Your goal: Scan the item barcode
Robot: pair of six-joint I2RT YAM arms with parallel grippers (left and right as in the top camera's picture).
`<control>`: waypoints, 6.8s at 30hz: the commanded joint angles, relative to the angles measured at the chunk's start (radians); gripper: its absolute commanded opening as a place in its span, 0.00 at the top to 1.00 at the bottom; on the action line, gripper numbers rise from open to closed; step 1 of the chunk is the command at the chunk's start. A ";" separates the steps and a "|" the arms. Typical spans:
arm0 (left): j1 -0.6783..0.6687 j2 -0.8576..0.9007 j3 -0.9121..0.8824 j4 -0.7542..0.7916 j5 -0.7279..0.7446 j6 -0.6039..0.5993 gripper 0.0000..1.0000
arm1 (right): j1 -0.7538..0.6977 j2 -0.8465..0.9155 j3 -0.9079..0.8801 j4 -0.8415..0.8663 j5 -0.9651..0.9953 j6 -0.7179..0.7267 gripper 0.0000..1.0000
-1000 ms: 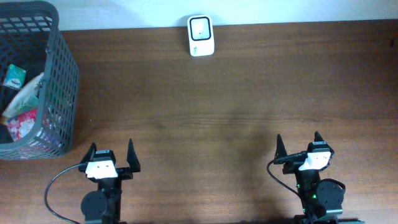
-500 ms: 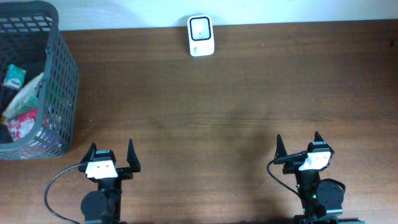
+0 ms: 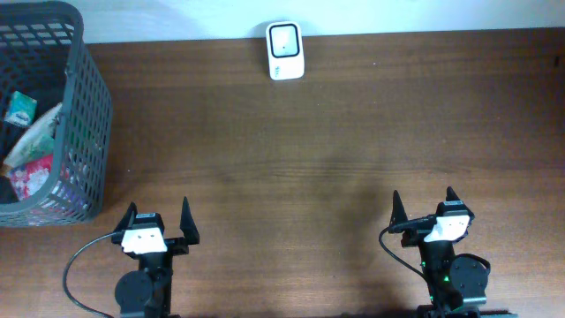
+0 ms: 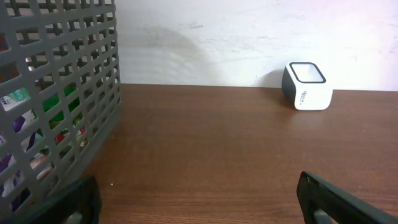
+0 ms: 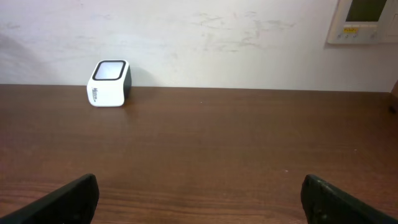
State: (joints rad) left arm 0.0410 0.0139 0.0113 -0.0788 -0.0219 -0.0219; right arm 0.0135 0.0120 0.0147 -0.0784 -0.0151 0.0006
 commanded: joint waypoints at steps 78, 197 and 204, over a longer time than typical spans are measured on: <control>0.470 2.148 1.816 -1.129 -0.275 0.169 0.55 | -0.008 -0.008 -0.009 -0.002 0.019 0.003 0.01; 0.547 2.426 2.197 -1.268 -0.157 0.133 0.34 | -0.008 -0.006 -0.009 -0.002 0.020 0.003 0.01; 0.547 2.443 2.200 -1.262 -0.210 0.132 0.74 | -0.008 -0.006 -0.009 -0.002 0.019 0.003 0.01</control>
State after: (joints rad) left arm 0.5812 2.4298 2.2078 -1.3449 -0.2157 0.0982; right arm 0.0124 0.0109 0.0139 -0.0780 -0.0006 0.0010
